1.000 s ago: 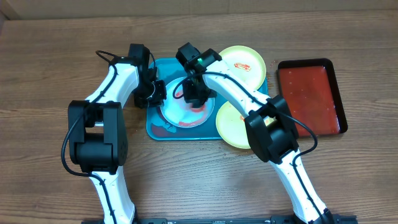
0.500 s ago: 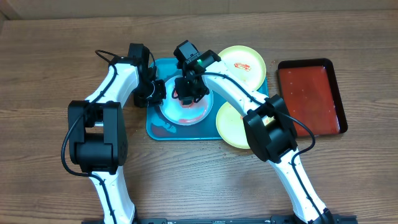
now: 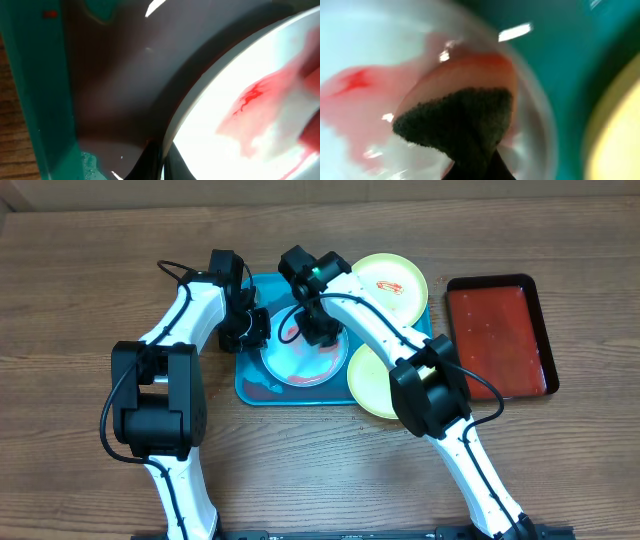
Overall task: Clean dirty plates on tray and stack at the side
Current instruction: 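Scrub the white plate with the sponge while left gripper holds it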
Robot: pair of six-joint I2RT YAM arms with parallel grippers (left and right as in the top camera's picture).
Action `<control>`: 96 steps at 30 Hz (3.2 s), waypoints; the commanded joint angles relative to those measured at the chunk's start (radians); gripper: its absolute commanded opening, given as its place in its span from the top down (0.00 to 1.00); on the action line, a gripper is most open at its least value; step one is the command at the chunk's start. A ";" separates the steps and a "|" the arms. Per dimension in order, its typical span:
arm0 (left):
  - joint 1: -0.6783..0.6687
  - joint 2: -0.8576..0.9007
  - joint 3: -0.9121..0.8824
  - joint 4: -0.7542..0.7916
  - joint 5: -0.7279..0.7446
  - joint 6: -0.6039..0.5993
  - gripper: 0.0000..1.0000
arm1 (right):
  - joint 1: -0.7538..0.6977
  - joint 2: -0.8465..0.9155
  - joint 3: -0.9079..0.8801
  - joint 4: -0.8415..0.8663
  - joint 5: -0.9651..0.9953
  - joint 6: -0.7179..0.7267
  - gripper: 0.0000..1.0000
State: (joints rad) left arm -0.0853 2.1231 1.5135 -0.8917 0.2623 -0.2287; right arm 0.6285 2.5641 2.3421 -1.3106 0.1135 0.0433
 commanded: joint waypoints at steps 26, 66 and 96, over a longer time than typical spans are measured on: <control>0.009 0.015 -0.008 0.011 -0.006 0.005 0.96 | 0.076 0.034 0.013 0.057 -0.127 -0.098 0.96; 0.009 0.015 -0.008 0.033 -0.011 0.005 0.96 | -0.127 0.018 0.016 0.040 -0.116 0.652 0.96; 0.006 0.015 -0.008 0.025 0.005 0.005 0.96 | 0.076 0.019 -0.112 0.374 -0.313 0.682 0.96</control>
State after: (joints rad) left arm -0.0597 2.1239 1.5135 -0.8658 0.2340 -0.2256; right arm 0.7010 2.5519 2.2475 -1.0031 -0.1749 0.6472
